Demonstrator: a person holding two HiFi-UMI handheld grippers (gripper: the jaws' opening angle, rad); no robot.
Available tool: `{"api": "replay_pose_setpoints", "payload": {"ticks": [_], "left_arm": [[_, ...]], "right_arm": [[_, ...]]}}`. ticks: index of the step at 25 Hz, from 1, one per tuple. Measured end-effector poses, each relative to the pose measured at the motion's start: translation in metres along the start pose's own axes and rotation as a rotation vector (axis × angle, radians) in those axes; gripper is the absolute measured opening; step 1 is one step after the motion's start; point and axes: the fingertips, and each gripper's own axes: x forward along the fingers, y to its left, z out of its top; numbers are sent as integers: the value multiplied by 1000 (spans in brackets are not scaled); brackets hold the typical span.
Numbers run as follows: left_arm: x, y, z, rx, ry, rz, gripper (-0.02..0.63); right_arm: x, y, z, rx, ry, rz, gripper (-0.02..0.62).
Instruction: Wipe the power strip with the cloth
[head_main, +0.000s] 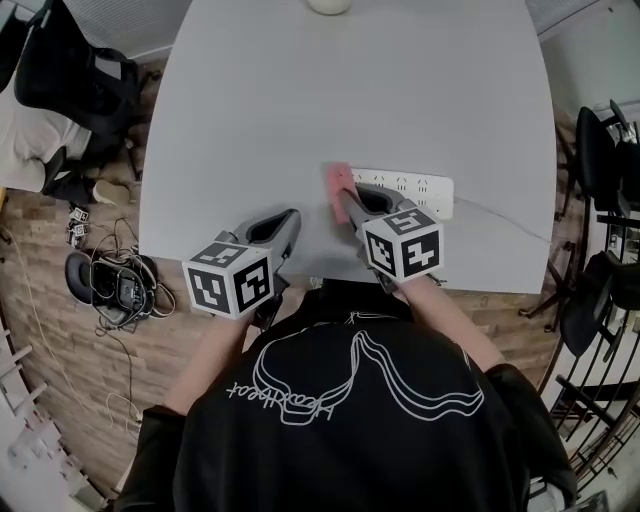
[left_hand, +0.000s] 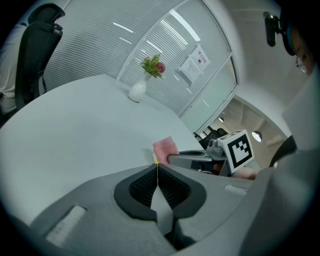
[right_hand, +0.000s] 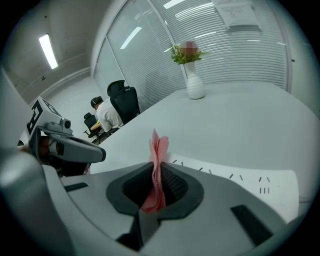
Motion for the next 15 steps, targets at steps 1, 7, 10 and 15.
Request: {"api": "replay_pose_setpoints", "payload": {"ticks": [1,7,10,15], "left_arm": [[0,2,-1,-2,1,1,15],[0,3,-5,-10,3,1,15],[1,1,-6,-3,4,5,15],[-2,0,-10,-3,5,8,15]], "right_arm": [[1,0,0,-4,3,-2,43],[4,1,-1,-60,24,-36,43],[3,-3,-2,-67,30,-41,44],[1,-4,-2,-69,35,-45,44]]}}
